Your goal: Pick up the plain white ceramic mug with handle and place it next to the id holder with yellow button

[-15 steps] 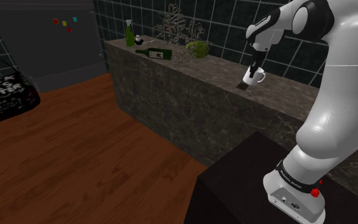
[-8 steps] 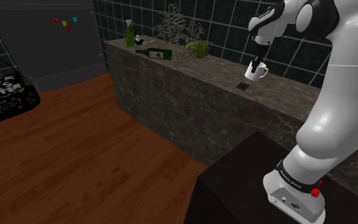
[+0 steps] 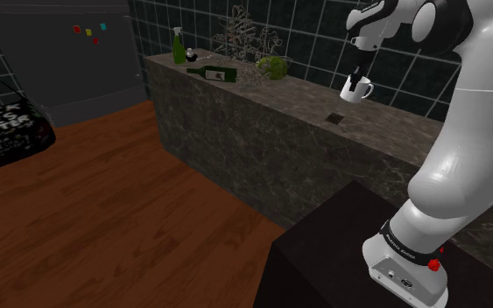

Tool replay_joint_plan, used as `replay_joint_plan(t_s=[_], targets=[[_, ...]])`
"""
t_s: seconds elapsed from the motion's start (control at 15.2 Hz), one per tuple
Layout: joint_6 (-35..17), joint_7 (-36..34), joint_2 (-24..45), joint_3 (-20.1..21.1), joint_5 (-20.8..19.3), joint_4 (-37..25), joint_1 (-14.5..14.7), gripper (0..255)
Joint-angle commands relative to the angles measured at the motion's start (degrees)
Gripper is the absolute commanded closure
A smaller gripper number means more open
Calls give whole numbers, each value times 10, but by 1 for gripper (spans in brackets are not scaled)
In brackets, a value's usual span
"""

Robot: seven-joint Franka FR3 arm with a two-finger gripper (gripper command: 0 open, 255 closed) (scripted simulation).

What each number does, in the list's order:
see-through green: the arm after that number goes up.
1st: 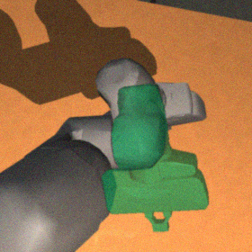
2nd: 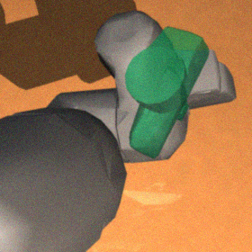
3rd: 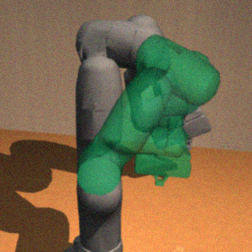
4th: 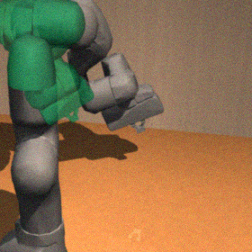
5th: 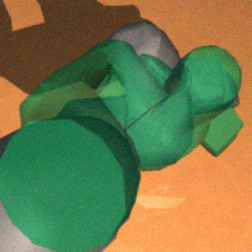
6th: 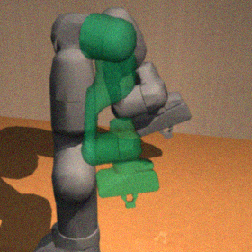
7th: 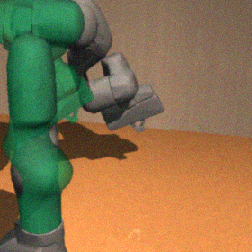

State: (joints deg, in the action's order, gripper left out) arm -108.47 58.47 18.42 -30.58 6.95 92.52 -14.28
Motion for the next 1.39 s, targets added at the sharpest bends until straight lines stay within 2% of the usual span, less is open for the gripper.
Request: replay_joint_plan(t_s=[0.0, 0.79, 1.32], targets=[[15, 0, -3, -1, -2, -12, -1, 255], [102, 0, -5, -4, -4, -99, -7, 255], [62, 61, -106, -40, -51, 29, -29, 255]])
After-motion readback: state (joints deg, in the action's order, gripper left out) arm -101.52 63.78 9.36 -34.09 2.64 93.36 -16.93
